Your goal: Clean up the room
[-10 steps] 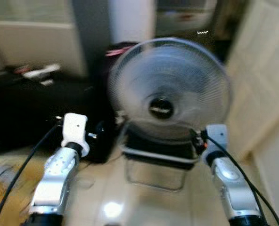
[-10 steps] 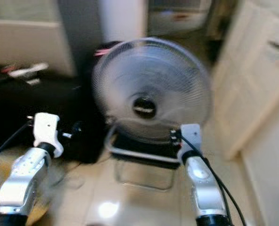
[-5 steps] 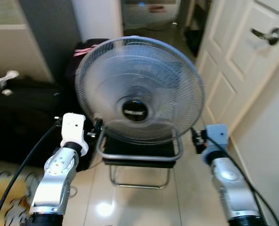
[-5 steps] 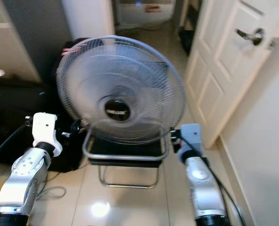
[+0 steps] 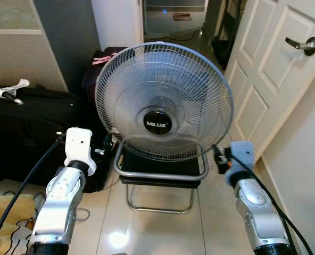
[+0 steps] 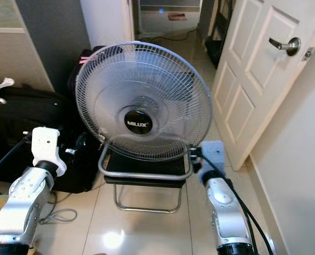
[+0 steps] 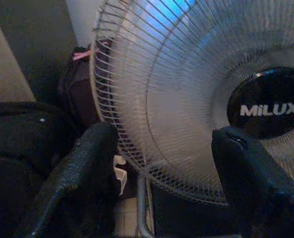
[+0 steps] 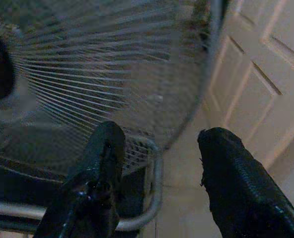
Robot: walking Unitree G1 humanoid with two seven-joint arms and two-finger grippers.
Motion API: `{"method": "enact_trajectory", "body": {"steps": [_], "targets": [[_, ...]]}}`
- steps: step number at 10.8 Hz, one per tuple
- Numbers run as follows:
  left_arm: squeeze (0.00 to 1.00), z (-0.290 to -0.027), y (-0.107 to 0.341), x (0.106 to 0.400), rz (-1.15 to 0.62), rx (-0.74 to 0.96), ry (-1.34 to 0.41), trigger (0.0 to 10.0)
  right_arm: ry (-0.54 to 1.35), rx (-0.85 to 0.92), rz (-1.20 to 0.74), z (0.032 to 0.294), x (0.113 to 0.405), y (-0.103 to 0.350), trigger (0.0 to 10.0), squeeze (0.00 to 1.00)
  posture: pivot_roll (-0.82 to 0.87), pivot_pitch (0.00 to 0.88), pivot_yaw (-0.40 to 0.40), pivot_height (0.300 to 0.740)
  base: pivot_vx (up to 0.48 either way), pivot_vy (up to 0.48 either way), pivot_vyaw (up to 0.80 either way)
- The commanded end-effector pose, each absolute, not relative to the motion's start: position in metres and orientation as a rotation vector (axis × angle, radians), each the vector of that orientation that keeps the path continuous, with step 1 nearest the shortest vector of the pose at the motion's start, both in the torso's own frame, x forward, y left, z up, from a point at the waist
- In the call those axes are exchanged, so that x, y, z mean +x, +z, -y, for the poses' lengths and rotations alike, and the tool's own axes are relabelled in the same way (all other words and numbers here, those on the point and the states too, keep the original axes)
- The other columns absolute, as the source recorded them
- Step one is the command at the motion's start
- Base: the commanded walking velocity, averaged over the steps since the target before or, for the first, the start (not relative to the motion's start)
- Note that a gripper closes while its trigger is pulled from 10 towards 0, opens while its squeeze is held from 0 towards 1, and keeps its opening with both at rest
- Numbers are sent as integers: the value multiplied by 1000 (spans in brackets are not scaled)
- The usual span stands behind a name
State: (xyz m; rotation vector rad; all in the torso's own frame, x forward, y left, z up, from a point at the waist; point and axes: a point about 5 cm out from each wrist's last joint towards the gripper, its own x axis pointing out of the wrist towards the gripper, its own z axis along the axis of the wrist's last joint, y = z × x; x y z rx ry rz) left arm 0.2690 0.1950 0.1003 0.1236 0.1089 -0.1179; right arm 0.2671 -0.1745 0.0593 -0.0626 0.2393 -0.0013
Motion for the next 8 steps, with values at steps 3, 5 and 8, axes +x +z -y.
{"method": "enact_trajectory", "body": {"steps": [3,5,8], "targets": [[0,-196,91,265,-145,154,-132,10000,-38,-54,-239,179,267,58,10000,0,16,0,32,740,0,0,0],[0,-196,91,265,-145,154,-132,10000,-38,-54,-239,179,267,58,10000,0,16,0,32,740,0,0,0],[0,-196,91,265,-145,154,-132,10000,-38,-54,-239,179,267,58,10000,0,16,0,32,740,0,0,0]]}}
